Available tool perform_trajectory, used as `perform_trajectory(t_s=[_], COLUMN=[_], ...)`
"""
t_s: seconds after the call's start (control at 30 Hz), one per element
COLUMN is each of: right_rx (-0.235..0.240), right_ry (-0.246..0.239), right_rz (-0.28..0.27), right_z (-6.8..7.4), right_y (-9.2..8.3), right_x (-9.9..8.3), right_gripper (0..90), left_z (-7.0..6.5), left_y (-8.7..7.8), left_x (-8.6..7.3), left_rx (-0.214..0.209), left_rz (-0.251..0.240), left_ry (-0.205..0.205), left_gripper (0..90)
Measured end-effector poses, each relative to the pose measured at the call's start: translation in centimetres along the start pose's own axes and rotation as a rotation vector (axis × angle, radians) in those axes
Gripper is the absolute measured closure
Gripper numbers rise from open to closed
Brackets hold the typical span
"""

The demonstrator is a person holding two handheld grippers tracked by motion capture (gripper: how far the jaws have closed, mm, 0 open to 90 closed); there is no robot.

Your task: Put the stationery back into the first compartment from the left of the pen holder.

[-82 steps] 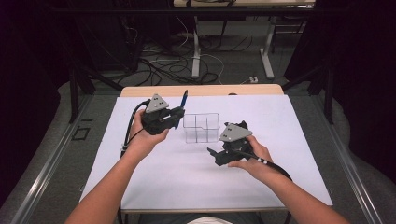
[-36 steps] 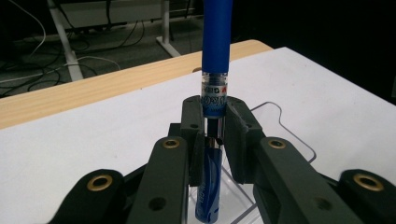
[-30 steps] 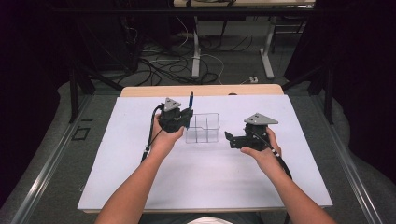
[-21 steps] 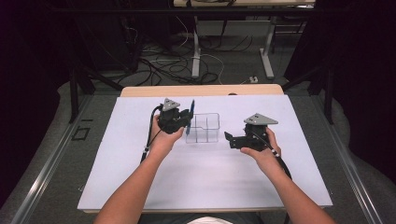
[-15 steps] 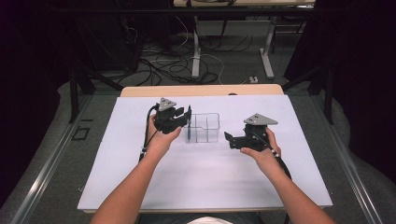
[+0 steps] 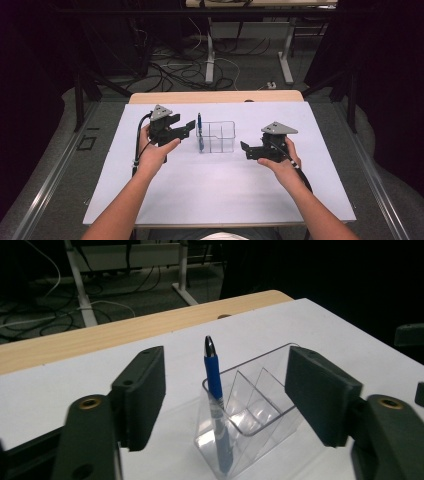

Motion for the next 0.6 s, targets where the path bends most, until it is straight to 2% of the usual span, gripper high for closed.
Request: perform_trajectory(t_s=[0.1,0.17,0.27,0.33,0.4,0.47,0.5,0.6], right_rx=[-0.004,-0.005,-0.009,-0.01,-0.005,-0.005,-0.014,-0.01], right_ry=[0.004,0.006,0.001,-0.005,0.013,0.012,-0.001,0.008], right_rz=[0.002,0.005,0.002,-0.001,0.0,0.002,0.0,0.0], right_z=[-0.1,-0.2,-0.2,-0.3,-0.2,-0.3,-0.5,-0.6], right_y=[0.0,0.0,0.0,-0.1,-0.1,-0.1,-0.1,-0.1], right_x=[0.0,-0.1,-0.1,0.0,-0.1,-0.1,0.0,0.0], right_gripper=[0.0,0.0,0.0,0.0,0.0,0.0,0.0,0.0], left_z=[0.3,0.4,0.9,1.1,1.3,1.8,2.0,2.5], left_y=[-1.0,-1.7,-2.7,-3.3,-3.9,-4.5,-4.7,-5.4], left_x=[-0.3,-0.7,-1.3,-1.8,-2.4,-3.1,-3.5,-4.6], left_rx=[0.008,0.008,0.005,0.004,-0.002,0.015,0.025,0.041], left_rz=[-0.001,0.0,0.007,0.012,0.024,0.033,0.035,0.041], left_ry=[0.011,-0.01,-0.069,-0.092,-0.111,-0.112,-0.113,-0.132], left_gripper=[31.1,30.1,26.2,20.9,15.6,14.4,10.9,2.3])
Point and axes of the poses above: each handheld gripper's, and its own axes: y roughly forward along the jaws, x roughly out of its top, z roughly to its left, the point moved 8 cm from there along y, roughly forward along the jaws, and after that the axes turned 12 degrees about y, right-handed, at the moved point
